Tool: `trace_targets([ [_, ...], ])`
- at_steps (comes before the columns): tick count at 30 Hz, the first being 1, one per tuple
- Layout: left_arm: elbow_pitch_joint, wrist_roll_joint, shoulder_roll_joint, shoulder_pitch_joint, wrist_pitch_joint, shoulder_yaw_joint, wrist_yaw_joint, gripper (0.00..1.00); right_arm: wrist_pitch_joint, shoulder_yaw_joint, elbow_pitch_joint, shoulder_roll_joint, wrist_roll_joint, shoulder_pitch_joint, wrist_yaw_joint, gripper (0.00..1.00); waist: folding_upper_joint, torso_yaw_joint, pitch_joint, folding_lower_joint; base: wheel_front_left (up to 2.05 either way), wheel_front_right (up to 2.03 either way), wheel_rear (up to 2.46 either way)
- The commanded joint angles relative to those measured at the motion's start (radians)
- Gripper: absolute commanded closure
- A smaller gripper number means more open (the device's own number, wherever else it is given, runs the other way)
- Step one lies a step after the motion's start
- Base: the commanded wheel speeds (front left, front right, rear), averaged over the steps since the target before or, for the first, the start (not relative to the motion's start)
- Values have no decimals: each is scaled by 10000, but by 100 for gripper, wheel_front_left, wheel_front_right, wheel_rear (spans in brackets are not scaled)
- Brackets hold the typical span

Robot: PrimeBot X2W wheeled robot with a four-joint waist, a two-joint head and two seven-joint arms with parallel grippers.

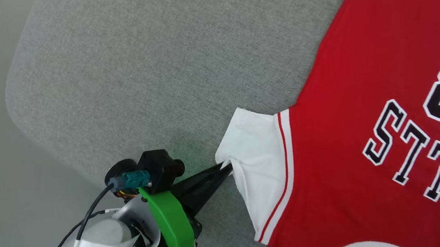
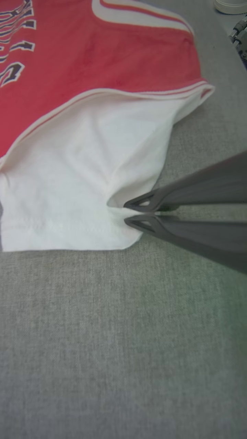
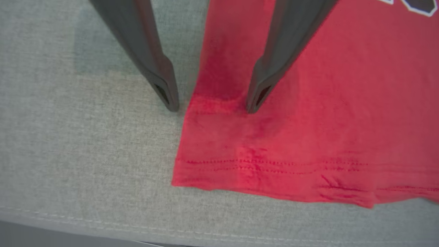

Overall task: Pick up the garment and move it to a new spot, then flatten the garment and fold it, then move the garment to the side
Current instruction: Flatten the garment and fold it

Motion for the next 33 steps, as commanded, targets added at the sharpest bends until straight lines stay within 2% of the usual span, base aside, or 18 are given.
trace_targets([
  [1, 51, 96, -106, -184, -29, -8, -17, 100, -89, 137, 166, -54, -101, -203, -7, 0, 0, 483, 513, -2, 0, 0, 0],
  [7, 270, 68, -296, -359, -175, -66, -114, 100, -212, 967, 878, -205, 187, -143, -7, 0, 0, 522, 607, -2, 0, 0, 0],
  [8, 296, 53, -312, -374, -192, -62, -120, 100, -154, 1032, 958, -252, 227, -56, -7, 22, 0, 531, 598, -2, 0, 0, 0],
  [9, 315, 44, -318, -382, -205, -56, -121, 100, -119, 1079, 1000, -292, 264, 14, -7, 65, 0, 537, 588, -2, 0, 0, 0],
  [10, 340, 35, -317, -389, -218, -50, -123, 100, -102, 1122, 1038, -338, 317, 95, -7, 100, 0, 543, 573, -2, 0, 0, 0],
  [17, 499, -49, -328, -395, -306, -3, -116, 100, -304, 1266, 1126, -532, 618, 559, -7, 100, 0, 448, 358, -2, 0, 0, 0],
  [25, 596, -153, -225, -405, -347, 125, -66, 100, -708, 1235, 1274, -550, 946, 1207, -7, 100, 0, -5, -205, -2, 0, 0, 0],
  [33, 735, -367, -66, -212, -306, 308, 129, 100, -1325, 949, 1319, -49, 1256, 2847, -7, 100, 0, -794, -1334, -2, 0, 0, 0],
])
